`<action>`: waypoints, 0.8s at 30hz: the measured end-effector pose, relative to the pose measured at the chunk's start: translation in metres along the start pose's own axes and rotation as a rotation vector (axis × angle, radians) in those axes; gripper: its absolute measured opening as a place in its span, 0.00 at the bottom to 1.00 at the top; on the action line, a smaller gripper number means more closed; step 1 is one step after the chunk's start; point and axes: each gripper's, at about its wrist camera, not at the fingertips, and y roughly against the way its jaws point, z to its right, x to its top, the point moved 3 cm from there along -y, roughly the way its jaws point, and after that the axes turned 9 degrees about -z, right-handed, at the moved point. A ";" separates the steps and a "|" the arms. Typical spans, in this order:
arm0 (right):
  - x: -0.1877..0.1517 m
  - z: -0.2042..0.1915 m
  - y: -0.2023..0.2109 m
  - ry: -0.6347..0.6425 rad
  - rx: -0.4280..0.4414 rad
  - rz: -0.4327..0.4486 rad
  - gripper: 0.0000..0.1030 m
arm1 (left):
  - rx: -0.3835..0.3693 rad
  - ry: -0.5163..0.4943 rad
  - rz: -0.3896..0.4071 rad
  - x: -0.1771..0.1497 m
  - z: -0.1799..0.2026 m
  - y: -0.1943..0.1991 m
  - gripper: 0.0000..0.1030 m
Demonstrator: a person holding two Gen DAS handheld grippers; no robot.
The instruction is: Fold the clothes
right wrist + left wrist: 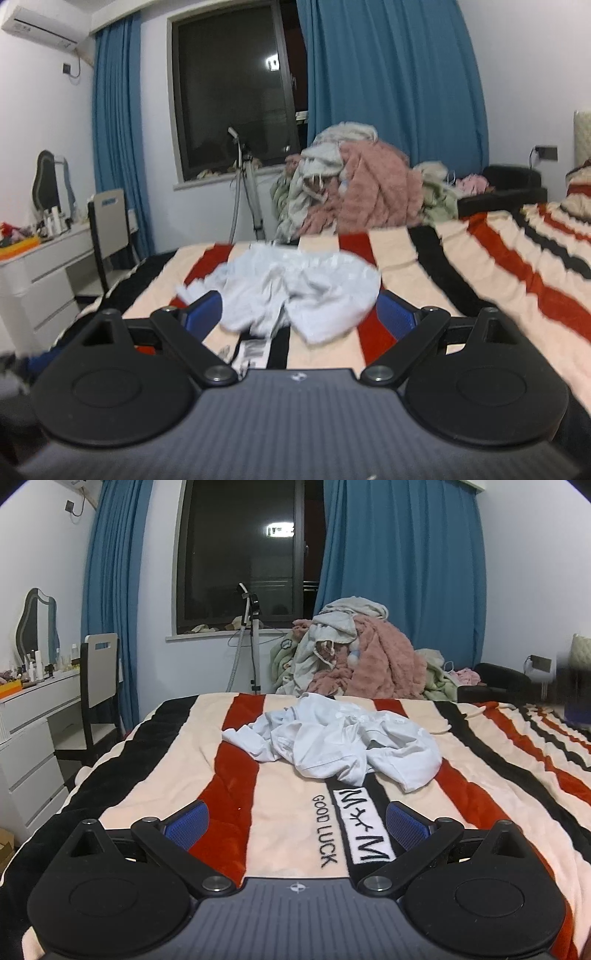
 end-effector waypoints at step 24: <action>0.013 0.097 -0.100 -0.140 -0.092 0.018 0.89 | -0.002 -0.331 -0.138 0.045 0.097 -0.243 0.75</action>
